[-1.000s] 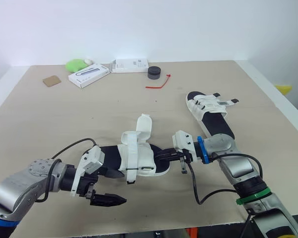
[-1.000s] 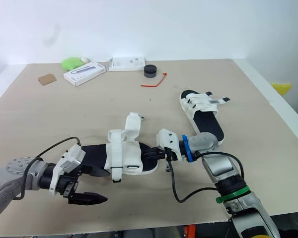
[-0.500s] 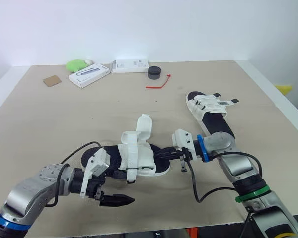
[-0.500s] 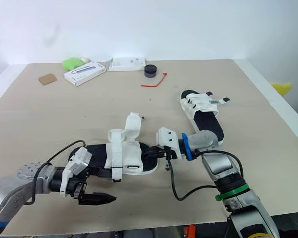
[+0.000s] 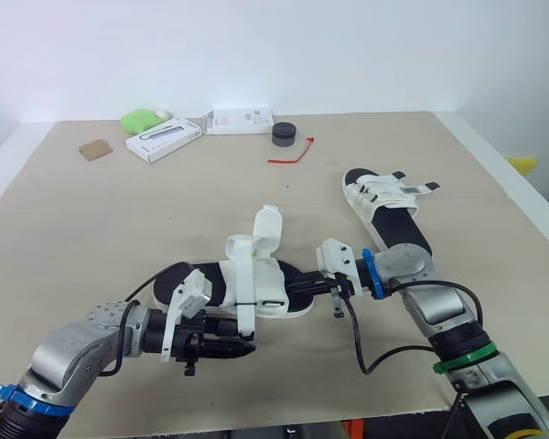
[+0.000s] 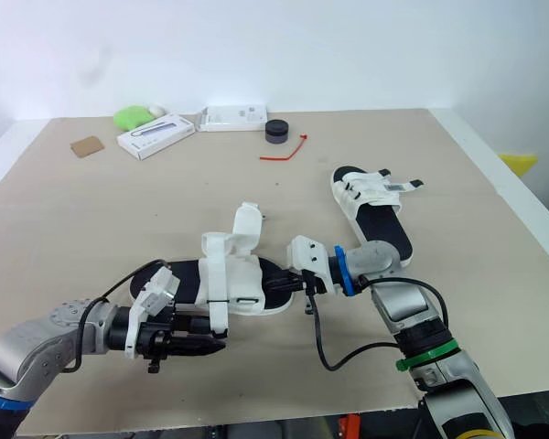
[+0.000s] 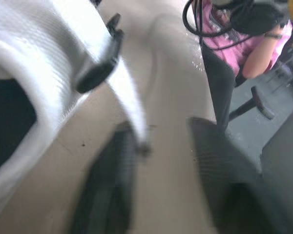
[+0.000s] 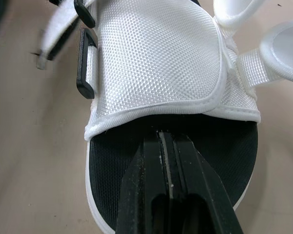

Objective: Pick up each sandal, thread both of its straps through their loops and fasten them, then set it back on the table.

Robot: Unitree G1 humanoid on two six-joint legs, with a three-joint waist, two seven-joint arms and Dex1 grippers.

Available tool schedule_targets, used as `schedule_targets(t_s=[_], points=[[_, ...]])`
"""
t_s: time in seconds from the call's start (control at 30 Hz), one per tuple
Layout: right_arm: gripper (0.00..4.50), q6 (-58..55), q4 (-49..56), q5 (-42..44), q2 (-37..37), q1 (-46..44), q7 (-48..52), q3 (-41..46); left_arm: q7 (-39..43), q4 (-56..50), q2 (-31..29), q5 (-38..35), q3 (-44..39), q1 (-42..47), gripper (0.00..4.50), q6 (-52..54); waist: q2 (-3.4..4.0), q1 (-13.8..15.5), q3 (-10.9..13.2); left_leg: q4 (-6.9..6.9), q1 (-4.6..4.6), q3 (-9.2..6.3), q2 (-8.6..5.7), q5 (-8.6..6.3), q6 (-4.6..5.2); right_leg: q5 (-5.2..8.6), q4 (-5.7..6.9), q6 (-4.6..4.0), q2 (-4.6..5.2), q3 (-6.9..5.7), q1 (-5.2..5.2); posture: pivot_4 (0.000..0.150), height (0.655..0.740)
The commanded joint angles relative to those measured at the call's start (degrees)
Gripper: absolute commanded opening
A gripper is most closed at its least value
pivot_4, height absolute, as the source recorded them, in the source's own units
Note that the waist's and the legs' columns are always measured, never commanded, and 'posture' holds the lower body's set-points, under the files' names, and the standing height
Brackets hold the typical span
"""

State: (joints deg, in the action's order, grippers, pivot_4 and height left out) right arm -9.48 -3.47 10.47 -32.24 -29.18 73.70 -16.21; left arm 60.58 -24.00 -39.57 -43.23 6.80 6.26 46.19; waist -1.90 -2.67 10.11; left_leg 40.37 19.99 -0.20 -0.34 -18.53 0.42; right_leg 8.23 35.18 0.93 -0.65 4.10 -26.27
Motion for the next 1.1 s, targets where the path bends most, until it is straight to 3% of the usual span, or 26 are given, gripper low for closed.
schedule_targets(t_s=[0.03,0.47,0.8,1.1], points=[[0.00,0.60,1.64,0.20,-0.29,-0.24,0.30,-0.09,0.07,-0.93,-0.27,-2.08,-1.32,0.30,0.06,1.08,0.00,0.00,0.00,0.00,0.00,-0.01,0.00,0.00,0.00,0.00,0.00,0.00,0.00,0.00,0.00,0.150,0.7400],[0.00,0.70,1.88,0.17,-0.25,-0.03,0.51,-0.27,6.68,-9.47,-9.26,-7.72,-3.02,-7.77,0.06,3.77,-0.01,-0.04,0.00,-0.01,-0.01,-0.01,0.05,-0.01,0.02,0.04,0.00,-0.05,-0.03,-0.03,-0.01,0.150,0.7400],[0.00,0.73,1.80,0.26,-0.01,-0.15,0.51,-0.46,10.42,-14.57,-14.90,-8.24,-1.73,-13.25,0.06,3.24,0.01,-0.07,0.01,-0.01,-0.04,0.02,0.07,-0.01,0.02,0.07,0.01,-0.10,-0.06,-0.03,-0.01,0.150,0.7400],[0.00,0.61,1.86,0.38,-0.17,-0.06,0.46,-0.47,11.13,-14.56,-16.52,-5.88,-3.20,-20.35,0.06,-1.50,0.01,-0.05,0.01,-0.02,-0.06,0.02,0.08,-0.02,0.02,0.18,0.01,-0.28,-0.04,-0.04,-0.01,0.150,0.7400]])
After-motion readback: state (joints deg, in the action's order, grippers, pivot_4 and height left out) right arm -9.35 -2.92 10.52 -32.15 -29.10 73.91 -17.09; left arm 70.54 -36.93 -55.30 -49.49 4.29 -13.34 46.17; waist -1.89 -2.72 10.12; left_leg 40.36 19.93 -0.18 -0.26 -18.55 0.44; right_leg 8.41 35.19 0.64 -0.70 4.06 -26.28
